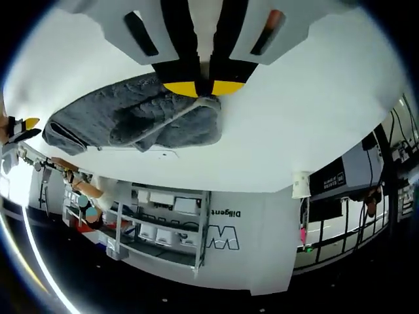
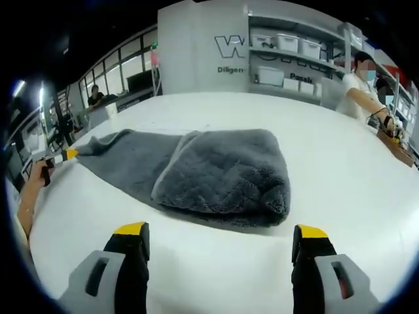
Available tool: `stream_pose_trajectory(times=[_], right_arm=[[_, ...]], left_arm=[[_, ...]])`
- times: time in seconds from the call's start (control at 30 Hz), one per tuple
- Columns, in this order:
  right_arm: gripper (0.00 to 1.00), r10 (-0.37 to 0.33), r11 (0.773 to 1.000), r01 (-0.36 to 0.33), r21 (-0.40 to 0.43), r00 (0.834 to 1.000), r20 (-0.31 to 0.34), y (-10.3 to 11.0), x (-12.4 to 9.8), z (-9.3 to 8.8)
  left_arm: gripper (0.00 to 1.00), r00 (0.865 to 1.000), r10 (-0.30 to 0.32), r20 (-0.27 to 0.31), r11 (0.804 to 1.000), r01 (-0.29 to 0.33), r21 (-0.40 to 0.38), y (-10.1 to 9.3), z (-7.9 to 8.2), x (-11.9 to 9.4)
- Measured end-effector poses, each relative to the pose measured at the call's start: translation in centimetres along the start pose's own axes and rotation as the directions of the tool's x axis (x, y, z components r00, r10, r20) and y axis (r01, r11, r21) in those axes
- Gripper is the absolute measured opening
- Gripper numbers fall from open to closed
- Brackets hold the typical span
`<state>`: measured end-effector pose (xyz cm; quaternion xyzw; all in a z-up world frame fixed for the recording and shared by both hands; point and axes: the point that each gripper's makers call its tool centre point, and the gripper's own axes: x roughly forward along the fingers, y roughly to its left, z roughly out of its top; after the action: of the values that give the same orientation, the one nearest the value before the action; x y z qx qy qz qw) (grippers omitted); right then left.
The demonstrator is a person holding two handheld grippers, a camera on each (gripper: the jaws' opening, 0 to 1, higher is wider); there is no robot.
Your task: Open the folded towel by lifting each exposed corner and separating the folded layers until the towel lies flat within the target outline without major curled edges
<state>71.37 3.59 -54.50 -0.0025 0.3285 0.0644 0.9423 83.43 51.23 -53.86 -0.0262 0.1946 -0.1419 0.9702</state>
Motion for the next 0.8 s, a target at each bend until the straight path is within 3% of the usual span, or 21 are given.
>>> stream_pose_trajectory(times=[0.07, 0.2, 0.37, 0.5, 0.57, 0.67, 0.8], right_arm=[[0.9, 0.0, 1.0, 0.0, -0.004, 1.0, -0.001, 0.0, 0.0, 0.0], [0.9, 0.008, 1.0, -0.008, -0.017, 1.0, 0.0, 0.3, 0.1, 0.1], [0.9, 0.011, 1.0, -0.011, -0.029, 1.0, -0.011, 0.5, 0.3, -0.1], [0.9, 0.01, 0.999, -0.011, -0.031, 1.0, -0.017, 0.5, 0.4, -0.2], [0.9, 0.011, 0.999, -0.011, -0.034, 1.0, -0.016, 0.5, 0.4, -0.2], [0.91, 0.015, 0.999, -0.015, -0.039, 1.0, -0.013, 0.7, 0.4, -0.1], [0.91, 0.018, 0.999, -0.019, -0.049, 1.0, -0.02, 0.8, 0.6, -0.2]], left_arm=[[0.12, 1.0, -0.005, -0.008, 1.0, 0.005, 0.004, -0.2, -0.1, -0.1], [0.38, 0.999, -0.041, -0.001, 0.999, 0.041, -0.026, -0.8, 0.3, -0.3], [0.47, 0.995, -0.1, 0.012, 0.994, 0.1, -0.044, -1.8, 1.2, -1.2], [0.65, 0.984, -0.167, 0.068, 0.986, 0.168, -0.008, -3.0, 2.6, -1.7], [0.72, 0.975, -0.207, 0.076, 0.978, 0.209, -0.009, -3.9, 2.7, -1.9], [0.86, 0.974, -0.217, 0.069, 0.976, 0.217, 0.0, -4.5, 2.5, -1.7], [0.87, 0.966, -0.257, 0.037, 0.966, 0.256, 0.028, -5.4, 1.8, -1.6]])
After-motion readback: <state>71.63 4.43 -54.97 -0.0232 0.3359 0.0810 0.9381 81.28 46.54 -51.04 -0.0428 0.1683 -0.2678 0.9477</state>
